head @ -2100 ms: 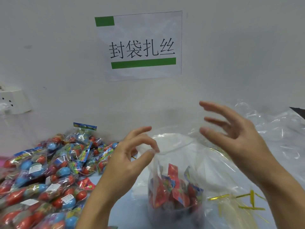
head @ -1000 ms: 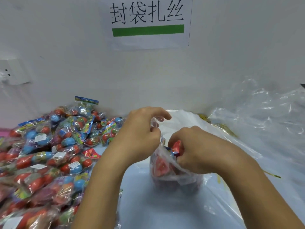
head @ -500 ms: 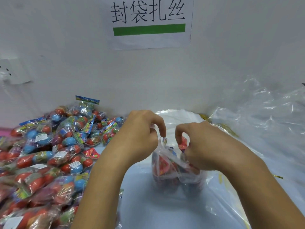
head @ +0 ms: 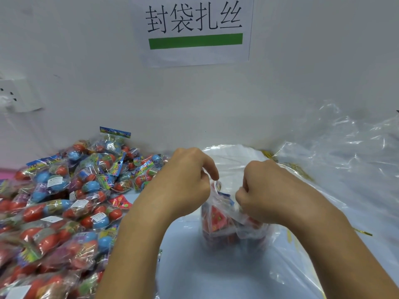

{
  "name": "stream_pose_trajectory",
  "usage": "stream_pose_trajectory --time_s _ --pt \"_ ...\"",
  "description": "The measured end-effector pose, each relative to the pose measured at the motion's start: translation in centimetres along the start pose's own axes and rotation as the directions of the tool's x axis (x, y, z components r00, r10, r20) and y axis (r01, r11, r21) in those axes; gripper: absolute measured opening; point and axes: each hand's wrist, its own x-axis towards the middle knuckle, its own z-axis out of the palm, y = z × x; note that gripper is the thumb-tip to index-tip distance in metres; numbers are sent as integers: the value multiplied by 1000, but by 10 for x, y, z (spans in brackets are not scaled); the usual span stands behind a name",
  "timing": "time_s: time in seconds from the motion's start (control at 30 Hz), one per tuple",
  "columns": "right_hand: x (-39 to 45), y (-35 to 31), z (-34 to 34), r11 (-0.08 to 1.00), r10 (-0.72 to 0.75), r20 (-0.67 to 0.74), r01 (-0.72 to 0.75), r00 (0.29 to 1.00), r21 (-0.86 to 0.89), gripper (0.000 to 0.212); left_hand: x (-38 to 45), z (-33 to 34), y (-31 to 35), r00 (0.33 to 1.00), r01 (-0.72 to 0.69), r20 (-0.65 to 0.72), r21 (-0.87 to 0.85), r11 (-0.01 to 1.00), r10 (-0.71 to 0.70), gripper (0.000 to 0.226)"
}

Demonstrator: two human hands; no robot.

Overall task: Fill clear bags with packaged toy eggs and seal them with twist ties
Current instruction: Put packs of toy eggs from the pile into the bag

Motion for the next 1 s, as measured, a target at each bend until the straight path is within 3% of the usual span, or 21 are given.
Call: stream_pose_trajectory --time_s 0.13,0.23,0.4,0.57,0.77,1.0 --pt "7 2 10 1000 -14 -95 16 995 20 51 2 2 -2 999 -19 -38 19 1000 20 35" --pt "10 2 16 996 -19 -132 30 991 84 44 1 4 -3 996 -53 -71 8 999 54 27" --pt "9 0 15 993 -4 -102 16 995 118 25 0 4 -6 996 -87 20 4 996 87 47" --pt "10 -3 13 985 68 -122 -47 990 165 43 -2 0 -5 996 -88 34 6 996 88 47" --pt "10 3 6 986 19 20 -22 1000 166 18 -2 -3 3 998 -33 48 84 996 29 35" --pt "8 9 0 960 -130 177 79 976 269 20 -3 13 1 968 90 219 156 984 -123 26"
